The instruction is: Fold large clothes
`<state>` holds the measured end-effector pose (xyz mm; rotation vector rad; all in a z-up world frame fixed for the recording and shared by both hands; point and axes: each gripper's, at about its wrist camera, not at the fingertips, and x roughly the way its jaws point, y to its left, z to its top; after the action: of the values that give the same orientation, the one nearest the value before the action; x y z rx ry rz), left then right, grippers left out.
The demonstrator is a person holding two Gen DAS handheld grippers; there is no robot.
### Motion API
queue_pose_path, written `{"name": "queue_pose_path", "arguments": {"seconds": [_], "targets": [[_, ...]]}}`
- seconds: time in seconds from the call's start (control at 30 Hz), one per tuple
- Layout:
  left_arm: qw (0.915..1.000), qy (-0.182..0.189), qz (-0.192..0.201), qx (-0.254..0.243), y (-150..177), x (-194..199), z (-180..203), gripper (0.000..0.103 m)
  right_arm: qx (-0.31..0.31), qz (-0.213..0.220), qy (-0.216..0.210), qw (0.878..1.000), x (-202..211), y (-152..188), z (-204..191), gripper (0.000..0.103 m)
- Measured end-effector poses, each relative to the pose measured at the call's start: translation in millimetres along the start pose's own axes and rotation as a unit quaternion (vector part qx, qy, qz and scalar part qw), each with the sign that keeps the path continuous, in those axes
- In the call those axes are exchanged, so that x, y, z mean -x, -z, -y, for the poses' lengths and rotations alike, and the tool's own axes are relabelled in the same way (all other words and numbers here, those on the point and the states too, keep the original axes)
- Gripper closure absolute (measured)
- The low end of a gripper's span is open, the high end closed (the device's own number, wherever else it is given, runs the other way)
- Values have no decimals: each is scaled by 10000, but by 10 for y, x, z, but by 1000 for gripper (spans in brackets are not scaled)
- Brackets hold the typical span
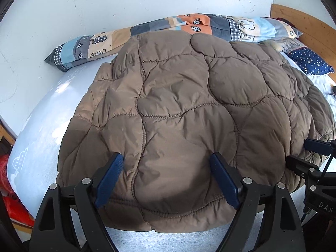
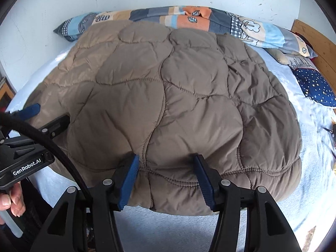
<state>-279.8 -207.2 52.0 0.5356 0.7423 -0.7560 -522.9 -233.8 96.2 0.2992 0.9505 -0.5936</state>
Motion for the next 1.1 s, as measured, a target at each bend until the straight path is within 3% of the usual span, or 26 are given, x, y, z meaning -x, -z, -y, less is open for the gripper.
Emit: {"name": "queue_pose_path", "arguments": {"seconds": [0.27, 0.47, 0.63, 0.8, 1.0, 1.1], "targets": [[9999, -13, 120, -31, 4, 54, -20, 17, 10, -8, -8, 10000, -7, 20, -12, 42], [9993, 70, 344, 96, 108, 349, -60, 17, -207, 717, 58, 9972, 448, 239, 0, 36], [9983, -119, 552, 141, 289, 657, -60, 16, -294, 1316, 277, 9905, 851, 589, -18, 30], [9963, -32, 724, 461, 431, 839, -175, 15, -354, 1583, 286, 9863, 1039, 705, -20, 28], [9960, -208, 583, 648, 375, 816, -251, 15, -483, 1469, 299, 9875, 944, 661, 33, 27], [9974, -368, 408, 463, 362, 754, -242, 15, -465, 1476, 326, 9874, 930, 665, 11, 27]]}}
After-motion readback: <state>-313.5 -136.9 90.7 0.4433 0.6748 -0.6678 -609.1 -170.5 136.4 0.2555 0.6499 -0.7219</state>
